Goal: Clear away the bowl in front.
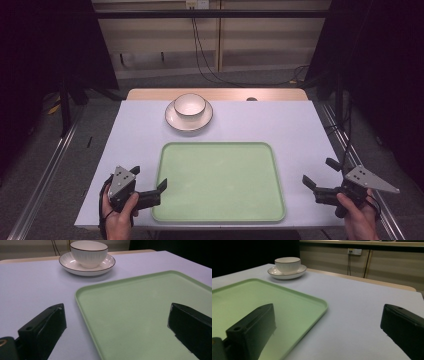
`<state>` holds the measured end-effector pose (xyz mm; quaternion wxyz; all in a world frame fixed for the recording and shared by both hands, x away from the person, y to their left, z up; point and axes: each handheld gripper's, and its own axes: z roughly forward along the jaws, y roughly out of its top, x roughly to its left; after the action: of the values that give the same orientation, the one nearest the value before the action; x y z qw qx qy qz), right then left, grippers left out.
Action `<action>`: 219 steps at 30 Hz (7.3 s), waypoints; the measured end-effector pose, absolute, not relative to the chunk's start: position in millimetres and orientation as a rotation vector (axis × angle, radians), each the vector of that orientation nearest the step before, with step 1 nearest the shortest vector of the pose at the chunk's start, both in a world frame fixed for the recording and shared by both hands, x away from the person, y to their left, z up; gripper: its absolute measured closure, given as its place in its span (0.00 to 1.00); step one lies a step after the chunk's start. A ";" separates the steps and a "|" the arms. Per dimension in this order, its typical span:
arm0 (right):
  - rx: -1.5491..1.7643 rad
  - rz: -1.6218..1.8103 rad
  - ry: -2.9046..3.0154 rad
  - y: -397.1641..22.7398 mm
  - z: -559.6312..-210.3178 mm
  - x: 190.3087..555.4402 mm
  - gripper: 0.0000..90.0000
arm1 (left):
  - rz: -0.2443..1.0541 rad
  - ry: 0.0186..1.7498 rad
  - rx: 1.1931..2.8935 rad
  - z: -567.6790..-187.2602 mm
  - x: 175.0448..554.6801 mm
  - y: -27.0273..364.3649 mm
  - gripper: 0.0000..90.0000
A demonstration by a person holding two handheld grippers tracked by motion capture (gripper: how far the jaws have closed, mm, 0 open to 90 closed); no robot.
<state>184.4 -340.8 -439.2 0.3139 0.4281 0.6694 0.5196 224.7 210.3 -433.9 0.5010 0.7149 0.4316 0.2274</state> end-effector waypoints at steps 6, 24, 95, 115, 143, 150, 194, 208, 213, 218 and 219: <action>1.128 1.371 1.785 -337.0 -443.9 184.5 0.00 | 0.552 1.043 1.723 -433.4 224.9 209.5 0.02; 1.150 1.381 1.748 -335.1 -445.9 183.9 0.00 | 0.565 1.014 1.724 -423.1 227.0 204.6 0.03; 1.104 1.400 1.747 -332.6 -446.7 183.3 0.02 | 0.526 0.926 1.857 -419.5 383.0 158.4 0.04; 1.094 1.402 1.756 -332.3 -447.0 183.0 0.02 | 0.543 1.031 1.904 -405.9 440.9 144.5 0.09; 1.102 1.421 1.760 -333.0 -449.1 182.3 0.02 | 0.564 1.260 1.985 -433.5 513.7 136.7 0.26; 1.088 1.404 1.769 -332.9 -449.1 182.2 0.02 | 0.522 1.304 2.005 -438.4 520.3 134.4 0.30; 1.107 1.411 1.765 -333.6 -449.7 181.8 0.02 | 0.254 1.497 1.931 -451.9 532.4 137.6 0.90; 1.107 1.410 1.764 -335.4 -449.0 181.1 0.02 | 0.193 1.530 1.862 -449.1 531.0 142.5 0.91; 1.105 1.404 1.763 -334.2 -449.3 181.7 0.02 | 0.191 1.536 1.856 -447.9 529.8 142.5 0.91; 1.107 1.408 1.757 -334.5 -448.8 181.0 0.02 | 0.182 1.544 1.842 -448.1 528.8 143.7 0.91; 1.109 1.407 1.763 -335.1 -448.8 180.8 0.02 | 0.190 1.537 1.842 -447.9 528.6 143.8 0.91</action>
<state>180.8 -335.1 -448.8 0.3088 0.4197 0.6672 0.5324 528.6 143.8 -447.9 0.3593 0.7142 0.5962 0.0736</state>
